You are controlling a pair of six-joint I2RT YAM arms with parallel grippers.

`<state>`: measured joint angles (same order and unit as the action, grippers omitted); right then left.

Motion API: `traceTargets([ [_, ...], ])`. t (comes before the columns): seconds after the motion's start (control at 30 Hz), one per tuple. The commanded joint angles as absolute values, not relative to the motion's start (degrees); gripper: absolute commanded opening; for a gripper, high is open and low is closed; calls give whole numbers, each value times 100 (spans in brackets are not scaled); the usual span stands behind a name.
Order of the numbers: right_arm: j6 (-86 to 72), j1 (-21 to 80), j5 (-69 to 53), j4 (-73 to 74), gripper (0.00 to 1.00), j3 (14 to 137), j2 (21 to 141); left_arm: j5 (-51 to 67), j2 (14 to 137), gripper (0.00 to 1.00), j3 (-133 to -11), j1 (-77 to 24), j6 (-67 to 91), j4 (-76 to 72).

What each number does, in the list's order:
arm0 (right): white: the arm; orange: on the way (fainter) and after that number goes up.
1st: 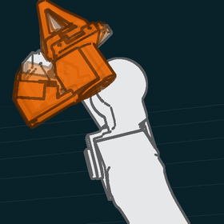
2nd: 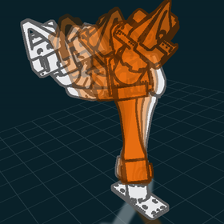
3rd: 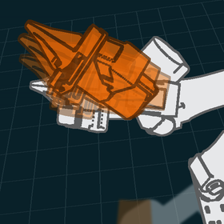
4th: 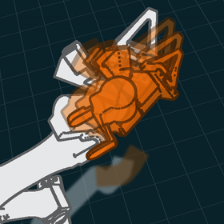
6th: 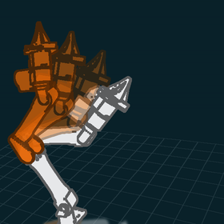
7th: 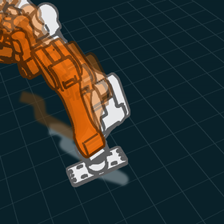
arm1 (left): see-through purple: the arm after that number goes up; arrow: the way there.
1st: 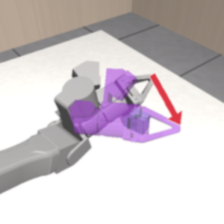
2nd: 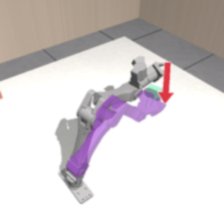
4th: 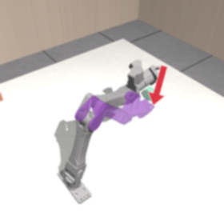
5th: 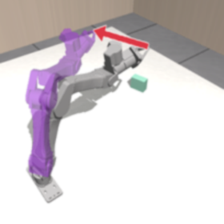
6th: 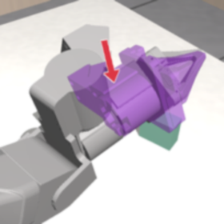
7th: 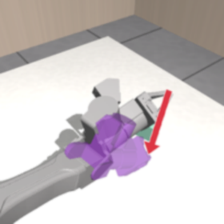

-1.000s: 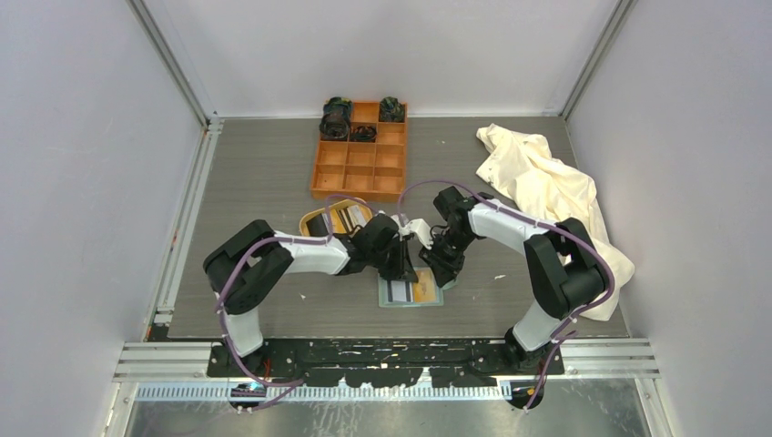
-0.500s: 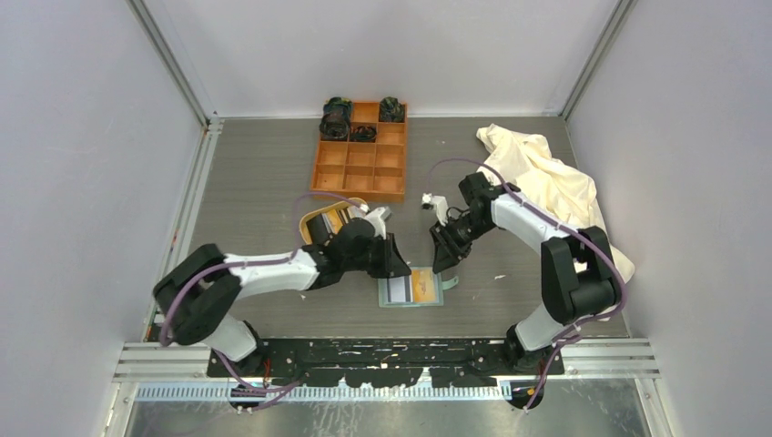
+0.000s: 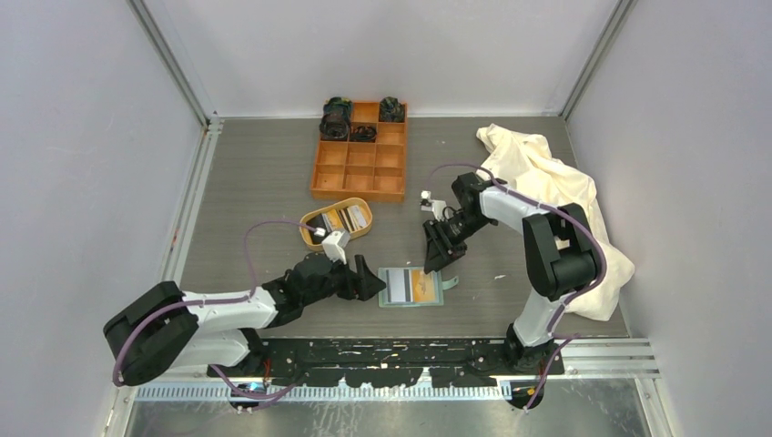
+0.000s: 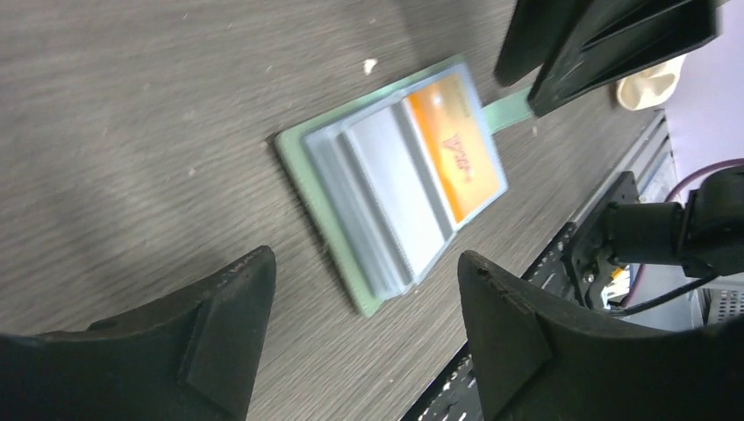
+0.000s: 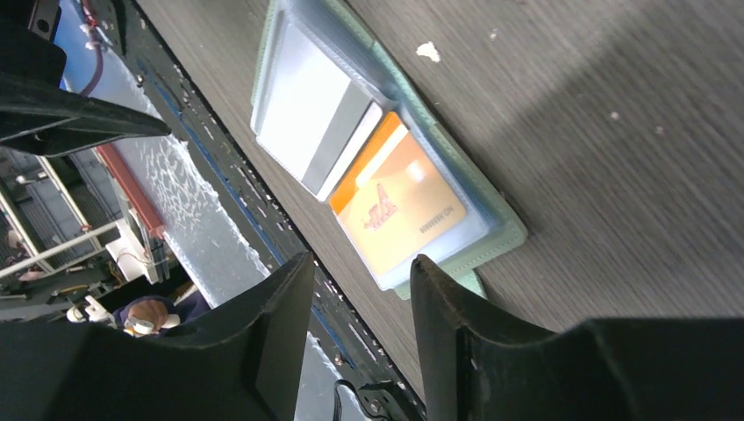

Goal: Put the credit cards into the card holder
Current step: Insert the credit card into the card holder.

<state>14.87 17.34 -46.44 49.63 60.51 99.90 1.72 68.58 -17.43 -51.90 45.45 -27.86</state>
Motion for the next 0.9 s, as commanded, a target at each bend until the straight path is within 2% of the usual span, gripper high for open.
traceTargets([
  [0.0, 1364, 1694, -4256, 5293, 50, 6526, 10150, -27, 6923, 75, -1642, -5133, 4903, -3457],
  [0.17, 1683, 1687, -4013, 5834, 50, 6855, 10373, 472, 7484, 66, -1839, -5133, 5264, -3334],
  [0.43, 2017, 1692, -4040, 6540, 47, 7330, 11252, 656, 8314, 53, -2127, -5261, 5450, -3387],
  [0.7, 2373, 1689, -4557, 6952, 44, 7599, 11871, 537, 8781, 49, -2334, -5549, 5602, -3261],
  [0.87, 2448, 1687, -4827, 7096, 35, 7922, 11895, 503, 9067, 48, -2566, -5640, 5696, -3339],
])
